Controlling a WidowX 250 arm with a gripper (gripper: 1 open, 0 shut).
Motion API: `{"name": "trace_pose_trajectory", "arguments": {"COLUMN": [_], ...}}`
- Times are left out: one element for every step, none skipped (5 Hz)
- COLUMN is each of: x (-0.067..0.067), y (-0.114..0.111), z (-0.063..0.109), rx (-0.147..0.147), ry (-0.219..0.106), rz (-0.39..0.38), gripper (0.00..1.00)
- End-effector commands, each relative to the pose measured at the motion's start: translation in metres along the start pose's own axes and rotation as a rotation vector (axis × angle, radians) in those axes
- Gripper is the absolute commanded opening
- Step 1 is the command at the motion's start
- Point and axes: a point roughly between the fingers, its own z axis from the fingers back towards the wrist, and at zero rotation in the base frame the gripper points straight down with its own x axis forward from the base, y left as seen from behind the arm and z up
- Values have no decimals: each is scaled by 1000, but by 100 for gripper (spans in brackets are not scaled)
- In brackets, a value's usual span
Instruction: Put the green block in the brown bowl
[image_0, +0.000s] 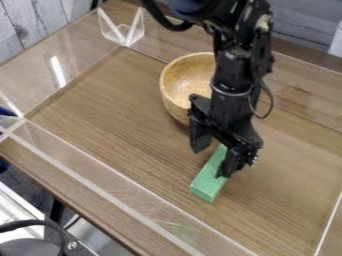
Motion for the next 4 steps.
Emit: {"name": "trace_pose_trajectory", "arguments": {"x": [13,17,19,22], "y": [4,7,8,9], "z": [10,2,1,9], "rx": [-15,-52,-37,-19], "ry": [-53,-71,-67,-66], "rz": [0,5,15,21], "gripper": [100,100,0,0]}}
